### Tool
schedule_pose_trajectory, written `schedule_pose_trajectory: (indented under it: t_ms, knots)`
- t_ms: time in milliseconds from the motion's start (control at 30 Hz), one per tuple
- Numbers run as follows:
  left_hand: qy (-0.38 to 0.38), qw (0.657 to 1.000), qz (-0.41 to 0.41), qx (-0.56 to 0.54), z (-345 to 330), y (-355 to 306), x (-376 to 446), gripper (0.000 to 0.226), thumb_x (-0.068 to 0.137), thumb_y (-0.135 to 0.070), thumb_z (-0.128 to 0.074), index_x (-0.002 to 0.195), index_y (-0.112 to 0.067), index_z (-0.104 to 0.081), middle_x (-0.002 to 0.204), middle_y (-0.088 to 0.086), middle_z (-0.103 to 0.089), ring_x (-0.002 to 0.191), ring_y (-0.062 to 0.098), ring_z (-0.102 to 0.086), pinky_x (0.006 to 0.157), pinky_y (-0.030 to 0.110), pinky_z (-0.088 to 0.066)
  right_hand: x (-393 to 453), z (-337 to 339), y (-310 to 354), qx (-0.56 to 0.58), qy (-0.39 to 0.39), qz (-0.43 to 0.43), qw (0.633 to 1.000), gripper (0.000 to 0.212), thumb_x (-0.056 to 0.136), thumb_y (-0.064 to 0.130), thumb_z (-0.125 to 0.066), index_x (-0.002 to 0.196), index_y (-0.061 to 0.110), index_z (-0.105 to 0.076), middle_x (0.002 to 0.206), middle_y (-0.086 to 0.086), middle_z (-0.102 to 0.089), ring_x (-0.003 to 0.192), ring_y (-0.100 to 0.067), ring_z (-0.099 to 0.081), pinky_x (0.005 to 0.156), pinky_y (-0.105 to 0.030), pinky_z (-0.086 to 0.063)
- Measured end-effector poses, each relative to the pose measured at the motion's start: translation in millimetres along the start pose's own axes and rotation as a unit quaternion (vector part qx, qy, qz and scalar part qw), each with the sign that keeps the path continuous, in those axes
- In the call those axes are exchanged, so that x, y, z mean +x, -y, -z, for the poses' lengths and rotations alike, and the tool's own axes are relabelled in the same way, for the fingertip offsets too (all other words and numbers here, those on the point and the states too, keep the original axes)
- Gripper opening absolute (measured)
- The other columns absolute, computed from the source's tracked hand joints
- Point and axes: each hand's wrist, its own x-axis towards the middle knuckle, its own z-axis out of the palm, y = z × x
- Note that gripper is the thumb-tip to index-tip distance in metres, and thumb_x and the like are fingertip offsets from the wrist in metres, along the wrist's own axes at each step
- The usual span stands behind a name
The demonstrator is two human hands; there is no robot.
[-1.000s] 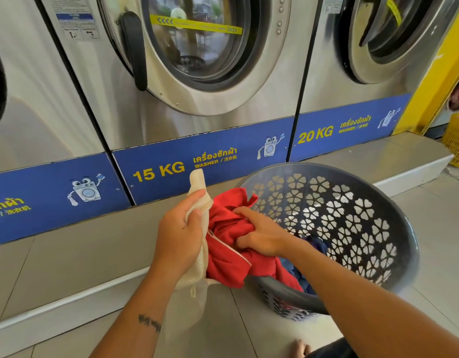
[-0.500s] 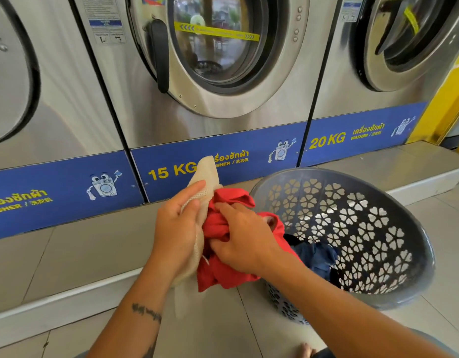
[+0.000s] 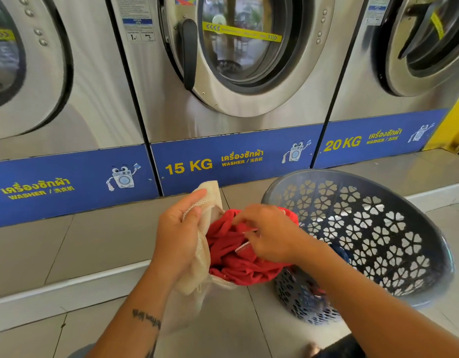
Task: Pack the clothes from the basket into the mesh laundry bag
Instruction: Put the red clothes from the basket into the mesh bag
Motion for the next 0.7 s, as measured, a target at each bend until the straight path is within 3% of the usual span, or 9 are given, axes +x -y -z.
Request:
schedule_pose_trajectory:
  t_ms: [67, 133, 167, 200, 300, 433, 533, 633, 700]
  knots:
    - [0.022, 0.999, 0.001, 0.029, -8.1, 4.9, -0.9, 0.036, 0.099, -0.015, -0.047, 0.126, -0.033, -0.065, 0.129, -0.013, -0.057, 0.112, 0.004, -0.054, 0.079, 0.005, -0.039, -5.8, 9.8, -16.6, -0.054, -0.025, -0.063, 0.996, 0.056, 0.073, 0.024, -0.058, 0.128, 0.032, -0.061, 0.130, -0.003, -0.058, 0.121, -0.029, -0.050, 0.106, -0.053, -0.043]
    - [0.048, 0.997, -0.009, 0.059, -17.7, 7.2, -4.1, 0.038, 0.098, -0.015, -0.046, 0.126, -0.035, -0.064, 0.122, -0.016, -0.058, 0.097, -0.007, -0.055, 0.072, 0.001, -0.036, -13.1, 14.0, -33.1, -0.070, 0.068, -0.196, 0.976, 0.089, 0.068, 0.043, -0.069, 0.149, 0.043, -0.031, 0.155, -0.009, -0.029, 0.143, -0.037, -0.025, 0.115, -0.059, -0.030]
    - [0.056, 0.996, -0.018, 0.069, -21.7, 8.4, -5.3, 0.040, 0.097, -0.014, -0.046, 0.125, -0.036, -0.065, 0.117, -0.017, -0.059, 0.092, -0.014, -0.055, 0.071, 0.000, -0.036, -16.0, 14.1, -40.0, -0.044, 0.108, -0.234, 0.965, 0.103, 0.065, 0.048, -0.074, 0.152, 0.045, -0.020, 0.156, -0.012, -0.023, 0.144, -0.039, -0.023, 0.115, -0.057, -0.033]
    - [0.058, 0.995, -0.025, 0.074, -24.5, 9.9, -5.8, 0.040, 0.096, -0.012, -0.047, 0.123, -0.035, -0.065, 0.113, -0.018, -0.060, 0.087, -0.019, -0.055, 0.069, -0.002, -0.037, -18.0, 12.4, -46.2, -0.003, 0.124, -0.249, 0.960, 0.105, 0.065, 0.046, -0.078, 0.152, 0.044, -0.019, 0.151, -0.014, -0.028, 0.138, -0.039, -0.033, 0.109, -0.051, -0.040]
    - [0.048, 0.995, -0.034, 0.086, -27.0, 11.0, -7.7, 0.042, 0.094, -0.008, -0.047, 0.122, -0.032, -0.067, 0.096, -0.022, -0.060, 0.076, -0.018, -0.057, 0.064, -0.003, -0.040, -20.3, 3.2, -52.8, 0.103, 0.061, -0.244, 0.962, 0.064, 0.077, 0.025, -0.077, 0.131, 0.031, -0.044, 0.121, -0.006, -0.061, 0.100, -0.025, -0.059, 0.083, -0.036, -0.052]
    - [0.040, 0.994, -0.028, 0.096, -22.9, 9.4, -10.3, 0.041, 0.095, -0.013, -0.048, 0.126, -0.035, -0.064, 0.098, -0.021, -0.060, 0.081, -0.003, -0.060, 0.062, 0.002, -0.044, -17.7, -0.6, -39.9, -0.033, -0.040, -0.205, 0.977, 0.026, 0.073, 0.024, -0.061, 0.097, 0.027, -0.052, 0.093, -0.002, -0.059, 0.083, -0.030, -0.060, 0.074, -0.047, -0.055]
    - [0.042, 0.996, -0.012, 0.074, -19.5, 6.2, -8.8, 0.040, 0.097, -0.018, -0.049, 0.129, -0.037, -0.061, 0.120, -0.016, -0.058, 0.096, 0.000, -0.056, 0.068, 0.004, -0.039, -17.7, 7.3, -18.6, -0.030, -0.107, -0.153, 0.982, 0.024, 0.073, 0.015, -0.055, 0.094, 0.027, -0.058, 0.088, -0.002, -0.060, 0.080, -0.029, -0.060, 0.068, -0.037, -0.048]
    - [0.054, 0.998, -0.016, 0.032, -19.9, -1.3, -8.2, 0.038, 0.098, -0.017, -0.049, 0.129, -0.036, -0.062, 0.132, -0.015, -0.056, 0.102, -0.007, -0.054, 0.069, 0.000, -0.040, -19.7, 3.1, 11.8, 0.173, -0.145, -0.129, 0.966, 0.032, 0.076, 0.002, -0.058, 0.083, 0.033, -0.062, 0.077, 0.011, -0.068, 0.074, -0.003, -0.063, 0.068, -0.024, -0.050]
    - [0.067, 0.997, -0.024, -0.002, -21.6, -5.7, -8.6, 0.038, 0.098, -0.015, -0.050, 0.125, -0.036, -0.065, 0.132, -0.015, -0.058, 0.109, -0.005, -0.055, 0.075, 0.000, -0.043, -18.5, -15.6, 24.1, 0.277, -0.126, -0.106, 0.947, 0.034, 0.079, 0.001, -0.062, 0.096, 0.030, -0.067, 0.087, 0.005, -0.073, 0.082, -0.007, -0.068, 0.078, -0.027, -0.054]
